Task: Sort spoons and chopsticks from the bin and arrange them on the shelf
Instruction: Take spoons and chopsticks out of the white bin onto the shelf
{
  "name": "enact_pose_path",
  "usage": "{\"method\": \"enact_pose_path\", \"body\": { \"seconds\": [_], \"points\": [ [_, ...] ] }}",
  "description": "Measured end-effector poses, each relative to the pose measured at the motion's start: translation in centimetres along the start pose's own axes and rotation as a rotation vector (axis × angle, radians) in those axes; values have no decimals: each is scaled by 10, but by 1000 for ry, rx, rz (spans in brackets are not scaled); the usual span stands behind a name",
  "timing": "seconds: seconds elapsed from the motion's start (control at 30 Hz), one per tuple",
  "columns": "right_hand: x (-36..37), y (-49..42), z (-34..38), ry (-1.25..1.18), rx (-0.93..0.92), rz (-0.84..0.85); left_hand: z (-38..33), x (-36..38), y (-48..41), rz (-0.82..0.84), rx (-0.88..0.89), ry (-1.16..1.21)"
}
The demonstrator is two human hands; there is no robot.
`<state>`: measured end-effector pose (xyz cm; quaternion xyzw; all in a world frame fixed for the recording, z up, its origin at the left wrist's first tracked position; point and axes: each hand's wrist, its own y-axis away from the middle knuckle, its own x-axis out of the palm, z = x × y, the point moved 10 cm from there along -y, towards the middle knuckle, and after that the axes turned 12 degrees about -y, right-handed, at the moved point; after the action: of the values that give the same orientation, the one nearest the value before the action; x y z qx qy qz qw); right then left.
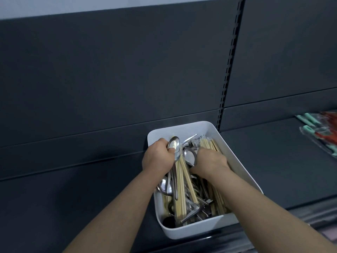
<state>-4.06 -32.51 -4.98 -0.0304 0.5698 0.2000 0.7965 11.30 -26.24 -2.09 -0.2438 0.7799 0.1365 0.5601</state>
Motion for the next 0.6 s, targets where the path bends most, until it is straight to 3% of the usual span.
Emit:
{"method": "enact_pose_path", "body": {
  "seconds": [0.17,0.37,0.6],
  "points": [
    [-3,4,-5,-33,13,-3,-4,3,-6,33,23,-17],
    [-19,10,-30,-324,115,-160,-8,6,-9,52,98,-14],
    [-4,13,-34,-312,155,-95,-14,3,-11,25,159,9]
  ]
}}
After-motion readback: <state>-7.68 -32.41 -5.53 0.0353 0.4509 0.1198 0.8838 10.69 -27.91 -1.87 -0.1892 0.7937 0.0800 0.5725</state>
